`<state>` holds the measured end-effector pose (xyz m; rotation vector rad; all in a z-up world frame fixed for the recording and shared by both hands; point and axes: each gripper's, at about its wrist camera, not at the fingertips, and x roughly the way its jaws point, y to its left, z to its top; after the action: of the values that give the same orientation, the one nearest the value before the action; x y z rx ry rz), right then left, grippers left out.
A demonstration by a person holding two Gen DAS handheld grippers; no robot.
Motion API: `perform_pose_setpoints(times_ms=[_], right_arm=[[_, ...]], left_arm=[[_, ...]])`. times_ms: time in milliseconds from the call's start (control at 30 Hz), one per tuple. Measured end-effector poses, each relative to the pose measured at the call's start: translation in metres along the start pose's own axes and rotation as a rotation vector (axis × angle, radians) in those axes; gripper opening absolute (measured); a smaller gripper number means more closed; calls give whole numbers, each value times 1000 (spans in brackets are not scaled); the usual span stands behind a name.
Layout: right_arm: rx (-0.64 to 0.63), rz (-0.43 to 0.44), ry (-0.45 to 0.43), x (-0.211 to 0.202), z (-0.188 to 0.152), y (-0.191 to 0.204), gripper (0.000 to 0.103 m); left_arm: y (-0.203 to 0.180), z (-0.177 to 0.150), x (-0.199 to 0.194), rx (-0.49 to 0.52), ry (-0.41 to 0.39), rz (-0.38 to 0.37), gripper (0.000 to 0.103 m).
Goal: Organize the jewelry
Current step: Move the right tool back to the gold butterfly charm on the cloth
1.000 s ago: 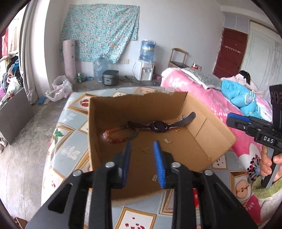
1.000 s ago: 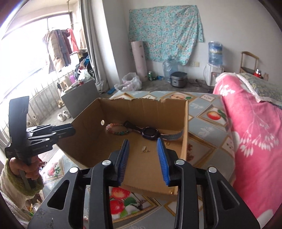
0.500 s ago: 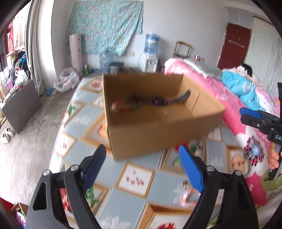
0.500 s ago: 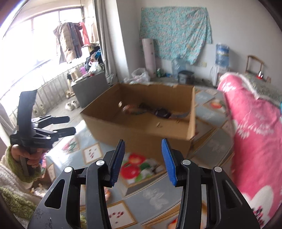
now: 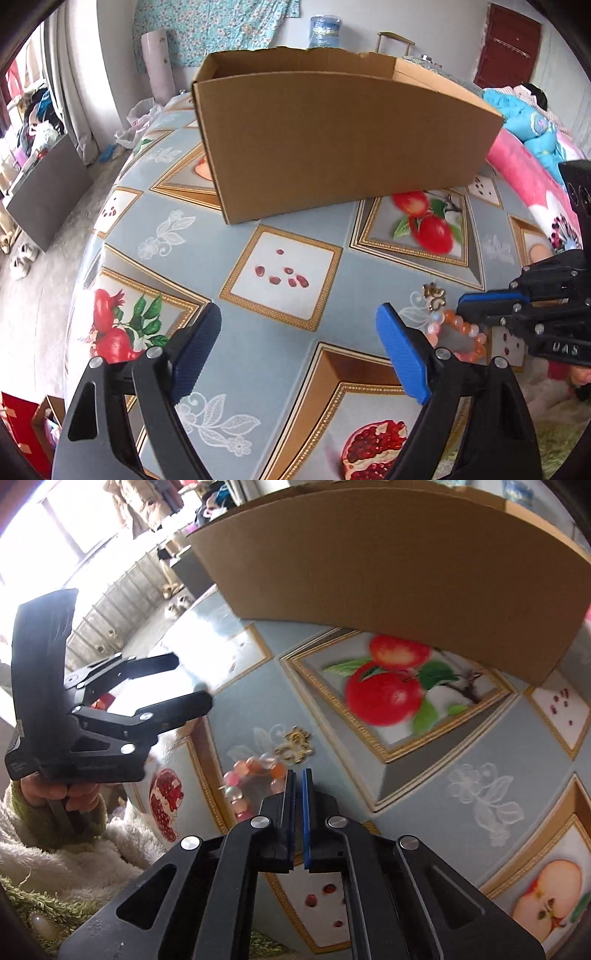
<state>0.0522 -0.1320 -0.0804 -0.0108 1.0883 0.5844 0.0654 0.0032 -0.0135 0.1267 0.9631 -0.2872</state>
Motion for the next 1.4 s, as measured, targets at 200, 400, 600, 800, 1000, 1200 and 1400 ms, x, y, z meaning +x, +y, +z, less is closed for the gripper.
perform_pose_setpoints(times_ms=[200,400,600,800,1000,1200,1400], right_arm=[[-79,76,34,6,0,26,3],[-60,-40,-51,-8,10,12,23],[-63,-101,-19,9,17,17,28],[-110,-227,-41,18,19,37,33],[-118,-288,-53,20,17,42,25],[-97,-292,-63,17,12,41,19],[-82,-297,-68,12,4,36,19]], left_arm=[[-1,1,7,10,-4,-4,84],[7,2,12,-12,1,-17,84],[8,1,16,-19,16,-13,84],[9,1,16,-29,10,-11,84],[8,-2,16,-22,2,-11,84],[8,-3,15,-25,-2,-13,84],[11,-4,13,-36,-10,-17,84]])
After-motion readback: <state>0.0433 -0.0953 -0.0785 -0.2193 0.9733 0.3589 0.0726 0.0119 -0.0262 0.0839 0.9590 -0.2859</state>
